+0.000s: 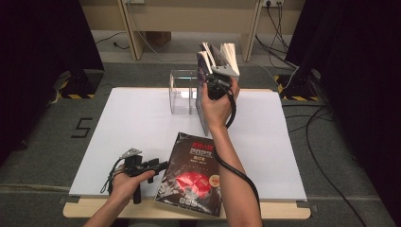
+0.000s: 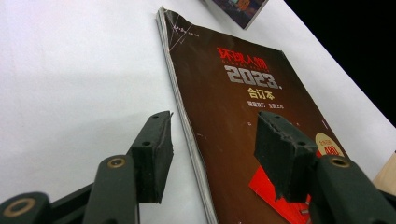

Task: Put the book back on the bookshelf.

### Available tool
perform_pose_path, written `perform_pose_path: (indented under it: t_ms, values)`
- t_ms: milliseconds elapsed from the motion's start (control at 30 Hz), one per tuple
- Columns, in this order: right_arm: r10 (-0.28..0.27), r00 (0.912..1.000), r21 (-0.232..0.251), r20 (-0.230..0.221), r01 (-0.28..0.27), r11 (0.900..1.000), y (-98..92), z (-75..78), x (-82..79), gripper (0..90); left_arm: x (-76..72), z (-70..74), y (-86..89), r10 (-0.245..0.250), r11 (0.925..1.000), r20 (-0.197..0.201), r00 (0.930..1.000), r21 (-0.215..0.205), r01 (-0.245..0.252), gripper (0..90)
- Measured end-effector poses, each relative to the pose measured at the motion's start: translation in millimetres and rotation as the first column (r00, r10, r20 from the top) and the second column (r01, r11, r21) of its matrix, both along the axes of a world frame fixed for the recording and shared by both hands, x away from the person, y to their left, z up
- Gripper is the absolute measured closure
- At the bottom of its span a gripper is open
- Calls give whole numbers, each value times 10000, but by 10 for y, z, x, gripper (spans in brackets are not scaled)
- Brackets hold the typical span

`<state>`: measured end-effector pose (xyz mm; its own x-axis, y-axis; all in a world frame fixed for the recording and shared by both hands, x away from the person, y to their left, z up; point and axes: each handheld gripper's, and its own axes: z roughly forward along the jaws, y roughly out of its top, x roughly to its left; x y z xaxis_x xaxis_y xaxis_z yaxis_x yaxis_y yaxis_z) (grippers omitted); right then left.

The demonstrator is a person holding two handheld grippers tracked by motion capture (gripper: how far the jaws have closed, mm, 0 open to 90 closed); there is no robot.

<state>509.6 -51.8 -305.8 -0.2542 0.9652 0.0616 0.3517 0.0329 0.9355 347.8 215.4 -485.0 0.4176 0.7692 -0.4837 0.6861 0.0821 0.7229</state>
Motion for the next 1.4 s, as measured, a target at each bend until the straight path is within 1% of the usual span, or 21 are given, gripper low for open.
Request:
perform_pose_path:
  t_ms: [33, 67, 100, 233, 367, 400, 467, 500, 533, 567, 633, 667, 767, 900, 1033, 1067, 1133, 1167, 1233, 1400]
  values:
    - [17, 10000, -8, 58, -17, 10000, 1, -14, -6, 826, -1, 0, 0, -3, 10000, 6, 10000, 1, 3, 457]
    - [30, 10000, -35, 6, -30, 10000, -4, -20, -11, 825, -1, -2, -1, -11, 10000, 28, 10000, -10, 11, 458]
    - [18, 10000, 94, -79, -18, 10000, -6, -25, -17, 824, -1, -3, -2, -5, 10000, 20, 10000, -8, 5, 457]
    - [16, 9996, -52, -266, -17, 10000, -22, -33, -25, 814, -8, 5, -9, -49, 10000, 0, 10000, 57, 49, 458]
    - [197, 9985, 69, -511, -193, 9998, -48, -3, -26, 787, -10, 1, -16, -61, 10000, 4, 10000, 37, 61, 458]
    - [343, 9972, 184, -668, -332, 9993, -60, 13, -19, 776, -9, 1, -16, -63, 10000, -2, 10000, 37, 63, 458]
    - [368, 9966, 239, -731, -351, 9991, -76, 35, -18, 769, -8, 0, -16, -64, 10000, -1, 10000, 33, 64, 458]
    - [454, 9954, 237, -838, -435, 9988, -86, 45, -7, 763, -8, 1, -14, -63, 10000, -18, 10000, 68, 63, 457]
    - [522, 9939, 391, -969, -486, 9981, -90, 54, 6, 753, -7, 0, -13, -66, 9999, -20, 10000, 79, 66, 457]
    - [497, 9939, 285, -987, -471, 9985, -99, 58, 21, 752, -7, 0, -13, -71, 9999, -24, 10000, 79, 71, 458]
    - [497, 9919, 308, -1165, -465, 9984, -108, 68, 38, 745, -8, -5, -16, -50, 10000, -3, 10000, 49, 50, 457]
    - [522, 9911, 361, -1227, -481, 9982, -107, 72, 47, 747, -8, -6, -17, -49, 10000, -9, 10000, 43, 49, 458]
    - [565, 9888, 263, -1378, -534, 9982, -103, 89, 58, 760, -8, -1, -17, -46, 10000, 19, 10000, 24, 46, 457]
    - [526, 9855, 222, -1614, -497, 9985, -100, 100, 63, 817, -8, 3, -12, -53, 10000, 18, 10000, 49, 53, 457]
    - [493, 9823, 113, -1805, -480, 9988, -77, 128, 54, 826, -7, -4, -20, -43, 10000, 3, 10000, 33, 43, 457]
    - [497, 9830, 133, -1767, -481, 9988, -63, 129, 50, 827, -8, -3, -20, -52, 10000, -6, 10000, 26, 52, 457]
    - [504, 9878, 32, -1471, -505, 9987, -42, 115, 45, 828, -10, 3, -15, -28, 10000, 24, 10000, 9, 28, 457]
    - [476, 9890, 85, -1401, -469, 9989, -24, 111, 36, 828, -8, 8, -8, -10, 10000, 27, 10000, 24, 10, 457]
    - [501, 9915, 28, -1199, -501, 9987, 3, 113, 34, 829, 2, 11, -1, 33, 10000, 46, 10000, -13, -33, 457]
    - [473, 9940, 182, -988, -457, 9988, 24, 150, 66, 829, 6, 7, 4, 24, 10000, 7, 10000, 14, -24, 457]
